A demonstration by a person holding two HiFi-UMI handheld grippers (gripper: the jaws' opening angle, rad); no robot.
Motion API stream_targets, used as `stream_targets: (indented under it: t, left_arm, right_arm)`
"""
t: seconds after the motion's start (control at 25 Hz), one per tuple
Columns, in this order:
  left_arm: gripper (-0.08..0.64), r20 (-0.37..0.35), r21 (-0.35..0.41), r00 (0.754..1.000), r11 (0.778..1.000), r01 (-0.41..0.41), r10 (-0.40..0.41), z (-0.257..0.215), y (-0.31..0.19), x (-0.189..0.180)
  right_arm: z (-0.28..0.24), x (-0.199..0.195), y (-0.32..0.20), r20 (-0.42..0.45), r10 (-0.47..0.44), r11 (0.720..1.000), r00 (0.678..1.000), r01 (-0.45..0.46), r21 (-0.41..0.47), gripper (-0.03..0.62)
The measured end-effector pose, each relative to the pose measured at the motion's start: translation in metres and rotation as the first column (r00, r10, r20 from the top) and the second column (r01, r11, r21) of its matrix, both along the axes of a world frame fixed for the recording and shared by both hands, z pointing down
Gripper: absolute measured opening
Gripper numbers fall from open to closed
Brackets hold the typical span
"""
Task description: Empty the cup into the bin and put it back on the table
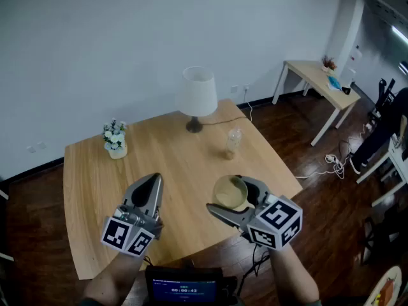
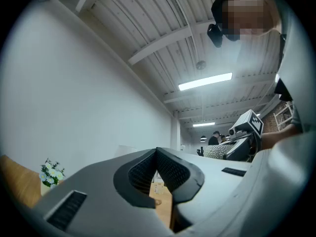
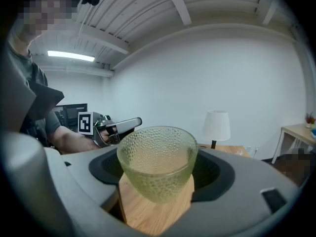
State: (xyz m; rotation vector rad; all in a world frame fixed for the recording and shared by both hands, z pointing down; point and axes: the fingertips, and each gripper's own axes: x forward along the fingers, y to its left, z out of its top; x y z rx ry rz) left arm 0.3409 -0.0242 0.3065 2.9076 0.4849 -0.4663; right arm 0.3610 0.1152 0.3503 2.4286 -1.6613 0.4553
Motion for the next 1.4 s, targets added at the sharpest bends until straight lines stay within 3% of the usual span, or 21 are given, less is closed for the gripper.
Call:
stream_targets:
  t: [0.4,0.68,0.92,1.4]
  left_arm:
    - [-0.010,0.066,-0.032,0.997,0.998,0.051,-0.049,0.026,-0.026,0.037]
    - [-0.009,0.129,-0.005,0.985,0.994,0.112,-0.111,0.048,-0.024,0.062]
    - [-0.011,0.204,0.015,0.961,0.982,0.187,-0.186,0.074,-0.022,0.081]
    - [-0.011,0.335,0.047,0.895,0.955,0.294,-0.293,0.144,-0.028,0.113]
  right_arm:
    - [0.023,0.049,-0.032,0.049,-0.040,0.999,0.998,0.041,-0.019,0.397]
    - [0.045,0.085,-0.043,0.084,-0.091,0.996,0.992,0.092,-0.006,0.397]
    - [0.071,0.115,-0.050,0.020,-0.110,0.993,0.994,0.111,-0.044,0.397]
    - [0.144,0.161,-0.075,0.068,-0.175,0.980,0.982,0.181,-0.088,0.397]
